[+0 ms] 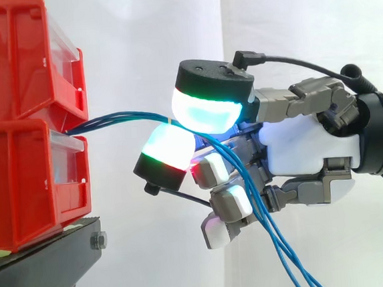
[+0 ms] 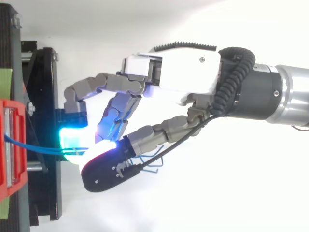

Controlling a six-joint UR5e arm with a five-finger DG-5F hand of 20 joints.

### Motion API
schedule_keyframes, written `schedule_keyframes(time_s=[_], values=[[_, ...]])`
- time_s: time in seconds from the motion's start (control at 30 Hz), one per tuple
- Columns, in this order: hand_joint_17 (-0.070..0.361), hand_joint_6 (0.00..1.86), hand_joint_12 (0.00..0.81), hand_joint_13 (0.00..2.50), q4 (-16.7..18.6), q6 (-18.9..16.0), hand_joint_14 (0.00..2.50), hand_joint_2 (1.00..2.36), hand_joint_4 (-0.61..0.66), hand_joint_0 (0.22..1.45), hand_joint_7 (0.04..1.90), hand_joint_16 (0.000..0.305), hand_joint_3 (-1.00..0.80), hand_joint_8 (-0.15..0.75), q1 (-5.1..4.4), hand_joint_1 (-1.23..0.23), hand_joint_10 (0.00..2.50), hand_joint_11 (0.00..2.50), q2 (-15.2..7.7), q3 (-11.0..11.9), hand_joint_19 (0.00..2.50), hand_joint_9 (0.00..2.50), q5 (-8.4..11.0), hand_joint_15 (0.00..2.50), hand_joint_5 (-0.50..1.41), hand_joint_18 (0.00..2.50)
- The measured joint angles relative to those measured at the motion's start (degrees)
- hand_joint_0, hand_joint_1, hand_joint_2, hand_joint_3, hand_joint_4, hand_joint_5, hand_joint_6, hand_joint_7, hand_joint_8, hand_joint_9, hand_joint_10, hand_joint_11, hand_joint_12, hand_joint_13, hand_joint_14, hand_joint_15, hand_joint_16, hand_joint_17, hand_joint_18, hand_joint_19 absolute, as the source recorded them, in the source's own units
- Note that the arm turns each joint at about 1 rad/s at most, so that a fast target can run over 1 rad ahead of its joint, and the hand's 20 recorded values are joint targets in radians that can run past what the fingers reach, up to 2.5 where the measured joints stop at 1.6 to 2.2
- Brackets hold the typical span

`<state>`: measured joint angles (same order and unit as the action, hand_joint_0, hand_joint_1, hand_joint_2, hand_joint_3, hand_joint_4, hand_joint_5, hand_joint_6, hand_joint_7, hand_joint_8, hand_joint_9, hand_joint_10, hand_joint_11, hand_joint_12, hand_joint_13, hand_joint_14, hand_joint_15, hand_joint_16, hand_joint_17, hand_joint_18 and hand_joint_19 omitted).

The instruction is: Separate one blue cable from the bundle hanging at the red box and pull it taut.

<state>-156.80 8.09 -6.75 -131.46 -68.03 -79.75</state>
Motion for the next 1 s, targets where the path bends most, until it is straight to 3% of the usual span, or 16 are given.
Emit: schedule_keyframes(time_s=[0.1, 0.47, 0.63, 0.83, 1.0], values=[[0.100, 0.68, 0.414, 1.08, 0.00, 0.00, 0.02, 1.00, 0.15, 0.84, 1.16, 0.045, -0.50, 0.324, -0.01, -0.87, 0.02, 0.83, 0.00, 0.00, 0.59, 1.06, 0.02, 0.69, -0.16, 0.90], [0.099, 0.75, 0.414, 1.08, 0.00, -0.03, 0.02, 1.00, 0.16, 0.72, 1.09, 0.044, -0.50, 0.327, -0.10, -0.91, 0.02, 0.84, -0.02, 0.00, 0.53, 1.06, 0.04, 0.68, -0.17, 0.95], [0.101, 0.74, 0.418, 1.08, 0.00, -0.06, 0.02, 1.00, 0.17, 0.60, 1.09, 0.045, -0.50, 0.341, -0.11, -0.79, 0.02, 0.82, -0.03, 0.00, 0.57, 1.07, 0.03, 0.68, -0.17, 0.94], [0.102, 0.72, 0.428, 1.09, 0.00, -0.07, 0.02, 1.00, 0.17, 0.65, 1.11, 0.045, -0.50, 0.340, -0.11, -0.66, 0.02, 0.83, -0.03, 0.00, 0.58, 1.07, 0.04, 0.68, -0.16, 0.94], [0.104, 0.74, 0.432, 1.08, 0.00, -0.05, 0.02, 1.01, 0.14, 0.66, 1.12, 0.046, -0.33, 0.348, -0.11, -0.75, 0.02, 0.82, -0.02, 0.01, 0.59, 1.05, 0.03, 0.67, -0.17, 0.94]])
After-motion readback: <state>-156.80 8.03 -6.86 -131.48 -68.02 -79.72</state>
